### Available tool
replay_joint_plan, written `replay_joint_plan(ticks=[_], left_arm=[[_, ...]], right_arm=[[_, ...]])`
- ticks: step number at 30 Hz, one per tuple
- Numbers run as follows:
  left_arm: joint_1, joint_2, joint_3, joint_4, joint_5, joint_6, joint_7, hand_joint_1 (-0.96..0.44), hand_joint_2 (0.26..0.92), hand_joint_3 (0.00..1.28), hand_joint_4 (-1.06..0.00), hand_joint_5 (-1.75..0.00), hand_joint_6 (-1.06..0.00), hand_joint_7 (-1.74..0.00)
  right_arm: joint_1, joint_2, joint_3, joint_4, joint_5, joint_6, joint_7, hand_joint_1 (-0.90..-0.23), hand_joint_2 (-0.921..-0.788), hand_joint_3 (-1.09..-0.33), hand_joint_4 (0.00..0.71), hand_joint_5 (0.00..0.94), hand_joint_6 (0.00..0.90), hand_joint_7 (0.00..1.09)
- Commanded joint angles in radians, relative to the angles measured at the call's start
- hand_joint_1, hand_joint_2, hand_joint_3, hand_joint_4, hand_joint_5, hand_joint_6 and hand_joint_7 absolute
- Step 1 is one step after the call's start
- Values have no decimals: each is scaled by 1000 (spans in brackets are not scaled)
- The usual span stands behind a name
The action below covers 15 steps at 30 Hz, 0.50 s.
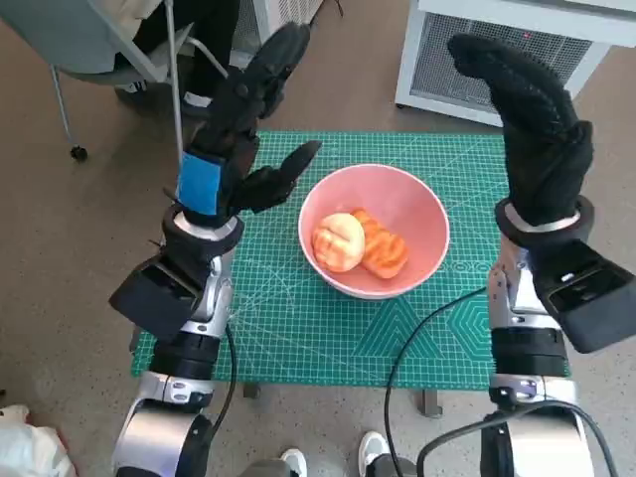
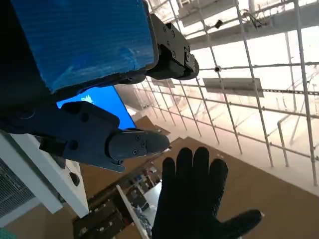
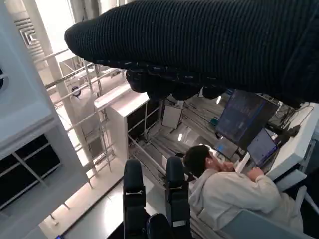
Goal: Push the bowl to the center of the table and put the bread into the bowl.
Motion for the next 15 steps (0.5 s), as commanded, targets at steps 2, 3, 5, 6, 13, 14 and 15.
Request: replay_joint_plan(ticks=[2,3,5,6,13,14,15], left_arm=[[15,-6,-5,-5,-8,-5,-13,-438,921,392,-307,0,-355,-57],[16,-5,-6,-6,-9,-5,-15,-440,921,394,-307,0,-355,-57],[17,-5,-6,-9,-10,-4,-18,-442,921,397,-306,0,-356,-58],[17,-5,-7,-11,-9,-3,-18,-442,921,398,-306,0,-358,-59],[22,-8,-10,-16,-11,3,-23,-440,921,401,-305,0,-363,-64],[23,-9,-10,-17,-10,3,-22,-438,921,401,-305,0,-364,-65],[24,-10,-11,-17,-10,2,-23,-436,921,401,-304,0,-364,-66]], right_arm=[[-3,-3,-2,6,4,13,8,-596,-921,-755,264,8,340,32],[-1,-2,-2,3,3,15,7,-596,-921,-754,265,8,341,32],[2,-2,-1,-1,2,17,7,-596,-921,-754,266,7,341,32],[3,-2,0,-4,3,18,7,-595,-921,-754,266,7,341,32],[12,-4,2,-16,0,29,7,-592,-921,-754,264,4,341,32],[14,-4,2,-19,0,31,8,-592,-921,-754,264,4,341,32],[15,-5,2,-20,1,33,8,-592,-921,-754,264,4,341,32]])
